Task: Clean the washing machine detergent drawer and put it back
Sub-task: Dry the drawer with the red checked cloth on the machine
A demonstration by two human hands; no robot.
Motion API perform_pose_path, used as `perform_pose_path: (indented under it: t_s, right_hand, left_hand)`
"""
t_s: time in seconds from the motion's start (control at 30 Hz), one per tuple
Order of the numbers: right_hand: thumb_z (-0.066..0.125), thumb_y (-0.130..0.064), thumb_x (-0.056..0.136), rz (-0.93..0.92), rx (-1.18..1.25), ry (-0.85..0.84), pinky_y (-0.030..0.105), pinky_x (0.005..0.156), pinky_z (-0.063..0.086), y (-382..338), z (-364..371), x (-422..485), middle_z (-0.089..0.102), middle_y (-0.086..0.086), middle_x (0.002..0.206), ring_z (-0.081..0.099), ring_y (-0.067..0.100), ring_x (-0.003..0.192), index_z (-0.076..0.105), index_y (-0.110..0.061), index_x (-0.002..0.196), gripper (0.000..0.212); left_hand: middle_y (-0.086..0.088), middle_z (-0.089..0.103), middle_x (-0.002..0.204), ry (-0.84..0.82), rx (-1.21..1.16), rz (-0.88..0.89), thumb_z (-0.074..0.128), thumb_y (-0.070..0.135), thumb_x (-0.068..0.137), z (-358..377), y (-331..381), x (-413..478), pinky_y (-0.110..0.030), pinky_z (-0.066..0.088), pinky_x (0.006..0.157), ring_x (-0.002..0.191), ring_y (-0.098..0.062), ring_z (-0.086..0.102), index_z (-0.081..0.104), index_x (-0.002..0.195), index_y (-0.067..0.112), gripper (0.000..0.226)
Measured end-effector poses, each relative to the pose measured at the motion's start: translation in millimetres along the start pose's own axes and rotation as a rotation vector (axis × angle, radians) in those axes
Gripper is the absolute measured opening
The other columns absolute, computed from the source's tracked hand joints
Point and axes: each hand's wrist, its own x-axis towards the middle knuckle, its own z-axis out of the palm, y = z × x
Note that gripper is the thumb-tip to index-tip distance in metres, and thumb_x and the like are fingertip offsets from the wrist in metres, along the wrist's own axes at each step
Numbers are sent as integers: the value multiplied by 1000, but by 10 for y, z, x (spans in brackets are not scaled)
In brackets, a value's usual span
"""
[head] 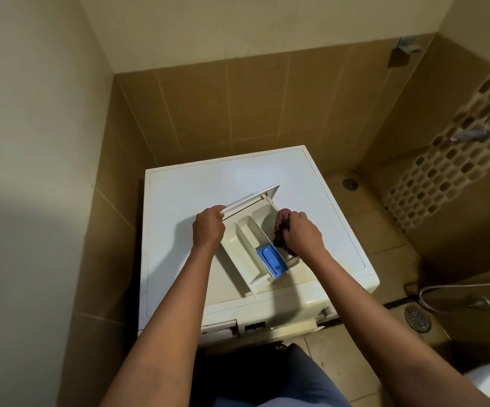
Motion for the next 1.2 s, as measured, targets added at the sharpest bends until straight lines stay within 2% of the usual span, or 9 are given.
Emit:
perform_pose_path:
  t_s: [0.17,0.27,0.5,0.6,0.67,0.77,0.93,1.07,1.2]
  right_hand:
    - [45,-22,94,62,31,-20,33,66,41,232,2,-266,51,9,113,59,29,94,49,-9,115,25]
    - [50,-23,90,130,146,1,30,60,42,402,-105,-363,59,3,92,59,23,76,52,-17,88,7]
    - [51,-19,92,167,849,377,29,69,48,383,-539,-276,63,5,95,58,19,87,59,-15,97,10]
    - [50,-7,89,12,780,345,33,75,52,27,-671,-89,62,13,101,62,22,89,61,-7,102,17]
    - [47,2,88,-174,796,255,23,60,55,-288,-642,-58,63,9,90,67,12,71,61,-6,93,16]
    - [50,3,86,-398,603,135,8,68,44,-734,-360,-45,55,4,98,58,12,80,60,-7,103,23]
    - [60,-10,85,-588,136,100,36,84,45,-1138,108,-35,47,11,129,45,31,105,44,-16,140,58]
    - [60,-8,81,-551,90,120,39,77,46,-1010,21,87,49,13,121,47,35,104,52,-10,128,48]
    - [52,1,80,-315,191,162,35,72,44,-597,-243,355,46,7,113,42,29,107,58,-19,110,36]
  left_hand:
    - [-7,68,119,-1,4,-16,42,2,96,-3,5,6,-29,44,89,113,-29,59,64,126,20,42]
    - [-8,68,119,-22,-3,-3,42,3,97,-32,17,0,-29,44,87,112,-29,59,64,126,20,40]
    - [-9,62,129,-112,-175,11,53,14,98,-182,3,-8,-22,42,87,116,-23,58,60,129,11,32]
    - [-13,56,132,128,-350,-122,61,20,94,-194,16,-110,-30,44,93,121,-29,53,53,129,5,38]
    - [-14,55,122,261,-551,-419,61,25,93,-185,40,-179,-32,50,77,106,-29,57,49,123,3,39]
    - [-9,56,93,112,-858,-775,57,35,93,-168,46,-227,-25,42,48,64,-20,54,51,111,5,35]
    - [-3,63,72,-284,-1279,-779,53,35,96,-204,34,-208,-24,48,62,64,-14,60,62,84,13,26]
    - [-10,61,80,-90,-1249,-816,52,17,96,-186,-6,-158,-27,53,66,71,-19,61,58,86,4,18]
    - [-12,57,77,-52,-1273,-833,48,10,96,-176,8,-126,-30,54,69,68,-21,59,51,76,2,22]
